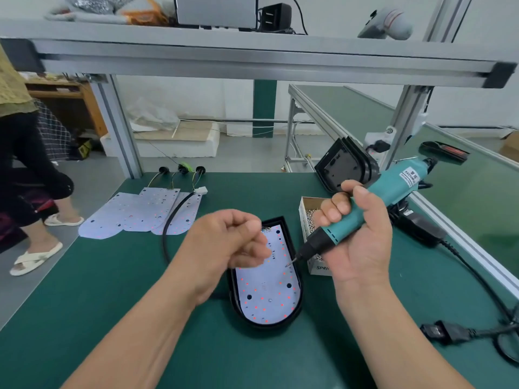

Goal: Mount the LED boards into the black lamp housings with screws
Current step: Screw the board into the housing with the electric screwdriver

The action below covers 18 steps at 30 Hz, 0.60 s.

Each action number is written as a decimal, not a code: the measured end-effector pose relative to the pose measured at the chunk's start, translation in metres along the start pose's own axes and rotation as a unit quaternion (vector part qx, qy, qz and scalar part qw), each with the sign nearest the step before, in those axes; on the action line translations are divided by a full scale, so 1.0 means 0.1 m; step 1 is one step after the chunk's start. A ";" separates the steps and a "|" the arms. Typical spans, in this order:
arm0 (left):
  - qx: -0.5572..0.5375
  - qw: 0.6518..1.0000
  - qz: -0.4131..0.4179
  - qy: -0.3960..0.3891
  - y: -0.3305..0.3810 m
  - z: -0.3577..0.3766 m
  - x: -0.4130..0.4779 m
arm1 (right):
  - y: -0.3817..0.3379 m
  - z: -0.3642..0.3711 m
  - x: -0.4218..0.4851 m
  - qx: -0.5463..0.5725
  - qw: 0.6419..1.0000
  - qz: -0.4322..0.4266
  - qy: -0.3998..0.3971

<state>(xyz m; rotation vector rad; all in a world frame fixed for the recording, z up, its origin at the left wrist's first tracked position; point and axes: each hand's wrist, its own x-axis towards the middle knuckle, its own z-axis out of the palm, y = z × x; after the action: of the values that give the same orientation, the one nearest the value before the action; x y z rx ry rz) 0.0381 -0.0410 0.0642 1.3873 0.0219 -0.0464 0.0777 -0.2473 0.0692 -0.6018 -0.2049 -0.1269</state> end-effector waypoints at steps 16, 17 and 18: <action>0.016 0.991 -0.060 -0.115 -0.17 0.14 -0.10 | -0.11 0.03 0.02 0.049 0.998 -0.031 0.032; 0.017 0.991 -0.064 -0.119 -0.18 0.14 -0.10 | -0.11 0.03 0.02 0.047 0.998 -0.033 0.032; 0.021 0.990 -0.067 -0.124 -0.19 0.15 -0.11 | -0.11 0.03 0.01 0.045 0.998 -0.035 0.031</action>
<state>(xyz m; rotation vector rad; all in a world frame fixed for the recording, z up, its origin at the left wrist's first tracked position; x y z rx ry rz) 0.0265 -0.0594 0.0490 1.4116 -0.0933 -0.3323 0.0765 -0.2542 0.0780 -0.5006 -0.1708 -0.2027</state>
